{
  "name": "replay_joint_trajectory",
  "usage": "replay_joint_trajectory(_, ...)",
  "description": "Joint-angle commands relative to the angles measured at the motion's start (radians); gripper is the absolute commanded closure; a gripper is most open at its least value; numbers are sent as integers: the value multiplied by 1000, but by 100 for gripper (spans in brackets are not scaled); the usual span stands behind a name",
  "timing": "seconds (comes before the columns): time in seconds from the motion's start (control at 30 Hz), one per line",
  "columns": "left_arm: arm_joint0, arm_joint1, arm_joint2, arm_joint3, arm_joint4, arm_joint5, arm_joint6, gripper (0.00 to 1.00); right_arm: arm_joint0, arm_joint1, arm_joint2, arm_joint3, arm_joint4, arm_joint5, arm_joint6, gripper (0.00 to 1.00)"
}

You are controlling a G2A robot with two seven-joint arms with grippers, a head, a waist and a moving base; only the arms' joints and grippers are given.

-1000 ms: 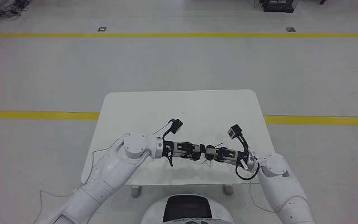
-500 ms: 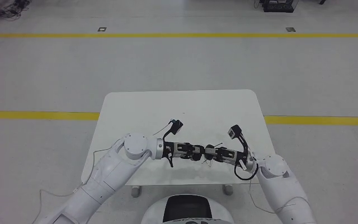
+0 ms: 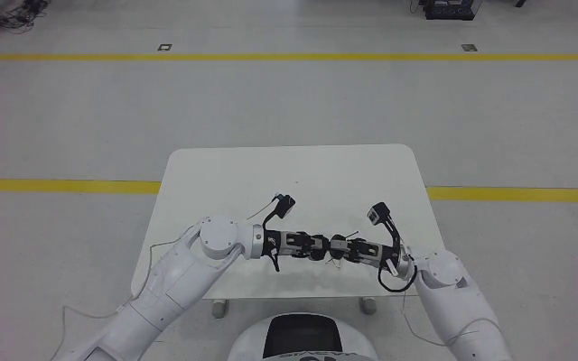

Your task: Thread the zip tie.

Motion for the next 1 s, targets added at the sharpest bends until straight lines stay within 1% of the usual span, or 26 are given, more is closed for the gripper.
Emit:
replay_joint_trajectory(0.0,0,1,3,-2,-1,1,2,92,-2,3,0,-1,3,-1,1,100)
replay_joint_trajectory(0.1,-1,2,7,-4,-3,1,5,100,-5,7,-1,-4,8,-2,2,100)
replay_joint_trajectory(0.33,-4,5,16,-5,-5,3,6,100,-11,16,-7,-10,16,-2,6,100)
replay_joint_trajectory(0.37,-4,6,16,-5,-8,1,7,100,-11,17,-9,-10,17,-2,8,67)
replay_joint_trajectory(0.4,-3,7,17,-4,-10,0,8,100,-11,18,-10,-11,18,-2,7,10)
replay_joint_trajectory(0.43,-3,7,17,-3,-13,-2,9,100,-11,19,-10,-12,19,-2,7,0)
replay_joint_trajectory(0.57,1,11,15,0,-17,-10,10,100,-15,26,-3,-16,23,-2,7,0)
replay_joint_trajectory(0.7,4,17,9,-2,-13,-16,-1,100,-20,33,26,-9,68,-2,31,0)
replay_joint_trajectory(0.8,6,24,-3,-3,-15,-26,-20,100,-22,41,56,3,104,-2,69,0)
replay_joint_trajectory(0.83,5,27,-5,-3,-7,-33,-37,100,-23,42,61,11,143,-2,99,0)
replay_joint_trajectory(0.9,6,32,-12,0,-6,-36,-48,100,-14,46,67,39,169,-2,151,0)
replay_joint_trajectory(0.97,7,37,-19,1,-8,-41,-71,100,-5,48,70,66,180,7,163,0)
